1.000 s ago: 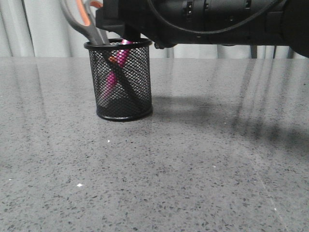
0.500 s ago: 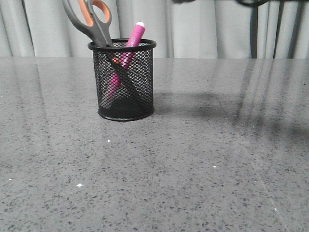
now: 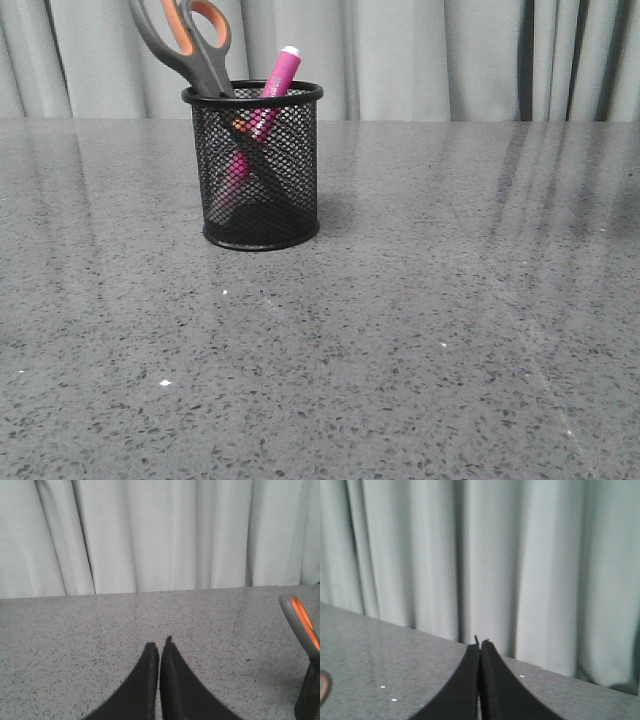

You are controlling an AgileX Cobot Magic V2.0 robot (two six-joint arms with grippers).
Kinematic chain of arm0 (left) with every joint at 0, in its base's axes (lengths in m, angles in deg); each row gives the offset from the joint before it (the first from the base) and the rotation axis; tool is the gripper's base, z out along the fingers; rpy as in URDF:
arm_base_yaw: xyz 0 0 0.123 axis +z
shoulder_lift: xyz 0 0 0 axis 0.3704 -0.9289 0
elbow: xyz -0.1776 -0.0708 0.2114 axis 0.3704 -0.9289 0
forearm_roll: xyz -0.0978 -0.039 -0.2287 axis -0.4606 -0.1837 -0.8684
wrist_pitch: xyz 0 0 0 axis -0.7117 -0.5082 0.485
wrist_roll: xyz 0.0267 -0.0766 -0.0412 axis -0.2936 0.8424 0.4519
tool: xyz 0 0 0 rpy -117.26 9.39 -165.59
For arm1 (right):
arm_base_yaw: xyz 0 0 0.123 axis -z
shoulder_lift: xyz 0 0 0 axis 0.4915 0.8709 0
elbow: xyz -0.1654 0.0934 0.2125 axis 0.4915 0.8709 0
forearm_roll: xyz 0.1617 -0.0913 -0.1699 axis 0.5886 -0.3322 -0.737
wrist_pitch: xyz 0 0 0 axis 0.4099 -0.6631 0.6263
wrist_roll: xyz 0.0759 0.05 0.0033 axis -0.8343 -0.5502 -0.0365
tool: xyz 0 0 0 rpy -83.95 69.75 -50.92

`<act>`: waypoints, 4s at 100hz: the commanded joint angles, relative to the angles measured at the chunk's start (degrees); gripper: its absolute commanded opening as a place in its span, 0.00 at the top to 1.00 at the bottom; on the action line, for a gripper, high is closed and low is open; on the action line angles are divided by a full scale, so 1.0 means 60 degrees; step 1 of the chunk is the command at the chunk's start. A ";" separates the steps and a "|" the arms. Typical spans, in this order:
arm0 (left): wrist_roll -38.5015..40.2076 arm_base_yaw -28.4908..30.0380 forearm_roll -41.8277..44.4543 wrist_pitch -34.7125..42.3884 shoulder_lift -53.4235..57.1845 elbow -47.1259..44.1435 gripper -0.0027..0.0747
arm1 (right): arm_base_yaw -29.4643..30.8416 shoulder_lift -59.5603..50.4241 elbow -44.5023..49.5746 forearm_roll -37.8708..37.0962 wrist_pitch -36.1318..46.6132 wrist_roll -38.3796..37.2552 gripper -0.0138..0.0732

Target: Put pen and scissors into bin

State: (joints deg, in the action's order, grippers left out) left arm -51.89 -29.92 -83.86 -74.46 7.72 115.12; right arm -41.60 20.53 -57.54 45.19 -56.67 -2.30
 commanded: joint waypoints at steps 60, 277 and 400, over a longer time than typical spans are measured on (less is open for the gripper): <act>0.0064 0.0041 -0.0415 0.1898 0.2908 -0.2454 0.99 | 0.3091 -0.7182 0.6167 0.0087 0.0808 0.0035 0.93; 0.0991 0.0084 0.0583 0.1958 0.5678 -0.5351 0.99 | 0.3091 -0.8258 0.6960 0.0188 0.0696 0.0035 0.93; 0.0991 0.0084 0.0547 0.1988 0.5678 -0.5327 0.99 | 0.3091 -0.8258 0.6960 0.0188 0.0696 0.0035 0.93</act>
State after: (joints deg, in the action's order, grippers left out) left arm -46.53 -29.60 -80.41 -67.27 40.22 84.59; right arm -23.47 -29.33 -14.32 45.94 -56.54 -2.17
